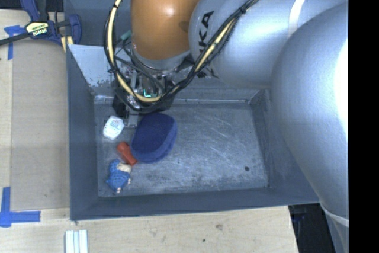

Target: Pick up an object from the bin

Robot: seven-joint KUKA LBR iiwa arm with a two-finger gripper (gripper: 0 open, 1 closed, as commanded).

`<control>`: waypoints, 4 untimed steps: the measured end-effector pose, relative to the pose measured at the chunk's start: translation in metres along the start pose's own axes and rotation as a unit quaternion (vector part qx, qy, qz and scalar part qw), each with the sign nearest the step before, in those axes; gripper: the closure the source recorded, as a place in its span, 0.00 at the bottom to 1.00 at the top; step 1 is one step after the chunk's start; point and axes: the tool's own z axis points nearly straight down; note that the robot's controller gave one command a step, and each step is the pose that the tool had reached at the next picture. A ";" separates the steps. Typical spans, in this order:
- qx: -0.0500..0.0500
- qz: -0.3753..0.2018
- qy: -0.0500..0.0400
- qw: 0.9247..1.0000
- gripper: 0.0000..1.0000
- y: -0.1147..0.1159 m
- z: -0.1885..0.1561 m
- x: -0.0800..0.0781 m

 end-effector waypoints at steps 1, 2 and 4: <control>-0.002 -0.207 -0.015 0.978 0.00 -0.032 0.081 0.010; 0.000 -0.324 -0.006 0.946 0.00 0.015 0.073 -0.009; 0.001 -0.685 -0.001 0.728 0.00 0.020 0.122 -0.005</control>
Offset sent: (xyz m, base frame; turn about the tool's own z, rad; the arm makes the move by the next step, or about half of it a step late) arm -0.0215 -0.0469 -0.1208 -0.4996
